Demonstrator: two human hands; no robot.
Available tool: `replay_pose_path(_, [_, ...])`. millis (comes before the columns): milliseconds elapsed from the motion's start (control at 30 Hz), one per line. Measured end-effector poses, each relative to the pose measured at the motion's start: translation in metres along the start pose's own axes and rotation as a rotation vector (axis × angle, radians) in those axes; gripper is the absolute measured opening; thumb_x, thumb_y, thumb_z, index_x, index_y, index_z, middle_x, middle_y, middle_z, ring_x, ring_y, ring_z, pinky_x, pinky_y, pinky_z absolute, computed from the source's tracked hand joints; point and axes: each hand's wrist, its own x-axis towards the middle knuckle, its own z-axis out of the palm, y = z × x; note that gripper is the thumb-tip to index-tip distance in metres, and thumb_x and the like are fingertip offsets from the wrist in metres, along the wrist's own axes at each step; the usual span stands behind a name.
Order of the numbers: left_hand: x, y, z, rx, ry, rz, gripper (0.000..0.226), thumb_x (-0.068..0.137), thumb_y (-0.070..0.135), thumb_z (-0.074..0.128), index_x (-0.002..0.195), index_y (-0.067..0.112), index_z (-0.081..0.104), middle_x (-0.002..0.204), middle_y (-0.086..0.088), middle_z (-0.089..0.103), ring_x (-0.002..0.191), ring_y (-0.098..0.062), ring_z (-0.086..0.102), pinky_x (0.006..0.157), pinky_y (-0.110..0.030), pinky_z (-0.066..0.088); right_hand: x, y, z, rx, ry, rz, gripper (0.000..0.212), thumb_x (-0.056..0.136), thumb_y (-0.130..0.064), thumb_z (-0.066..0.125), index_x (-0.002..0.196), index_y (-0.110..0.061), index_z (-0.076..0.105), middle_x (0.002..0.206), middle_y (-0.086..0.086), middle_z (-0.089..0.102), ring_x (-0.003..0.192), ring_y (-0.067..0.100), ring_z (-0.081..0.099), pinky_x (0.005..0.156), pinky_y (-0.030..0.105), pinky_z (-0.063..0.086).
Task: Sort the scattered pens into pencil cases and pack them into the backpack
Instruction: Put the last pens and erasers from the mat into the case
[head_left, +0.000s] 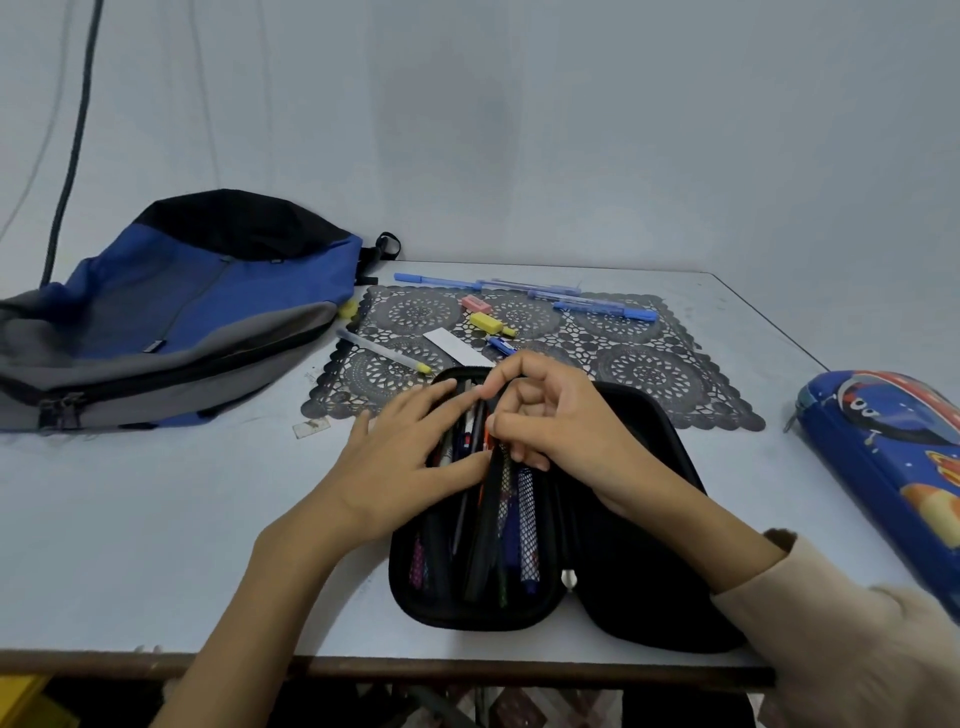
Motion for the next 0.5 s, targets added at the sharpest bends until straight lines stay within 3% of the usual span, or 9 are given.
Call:
replay_pose_path(133, [-0.005,0.004,0.004,0.092,0.059,-0.04,0.093,0.063,0.081,0.009,0.148,0.048,0.023,0.159,0.02,0.012,0.148,-0.005,0.001,0.119,-0.054,0.005,0.0,0.0,0.0,0.003,-0.001,0.006,0.019,0.083,0.009,0.061,0.093,-0.007,0.059,0.064,0.007,0.055,0.049,0.015,0.05,0.04,0.021,0.036])
replay_pose_path(233, [-0.005,0.003,0.004,0.051,-0.016,-0.04,0.091,0.064,0.083,0.006,0.149,0.051,0.012,0.16,0.023,0.0,0.147,-0.001,-0.008,0.119,-0.053,-0.005,0.0,0.001,0.0,0.025,0.006,0.013,0.018,0.084,0.008,0.062,0.092,-0.007,0.059,0.062,0.008,0.055,0.049,0.016,0.05,0.04,0.021,0.036])
replay_pose_path(367, [-0.009,-0.005,-0.005,-0.36,-0.116,-0.008,0.077,0.068,0.083,0.035,0.137,0.062,0.008,0.158,0.029,0.005,0.144,0.009,-0.005,0.122,-0.047,-0.001,0.0,0.003,-0.002,0.04,0.01,0.01,0.017,0.083,0.009,0.062,0.095,-0.003,0.057,0.061,0.007,0.054,0.048,0.016,0.05,0.039,0.021,0.036])
replay_pose_path(500, [-0.011,-0.011,-0.007,-0.312,-0.174,0.017,0.094,0.062,0.085,0.042,0.146,0.056,0.011,0.157,0.031,-0.001,0.143,0.009,-0.015,0.121,-0.049,-0.003,0.0,0.003,-0.001,0.025,-0.006,-0.019,0.018,0.084,0.008,0.062,0.096,-0.004,0.058,0.063,0.008,0.055,0.049,0.016,0.051,0.04,0.022,0.037])
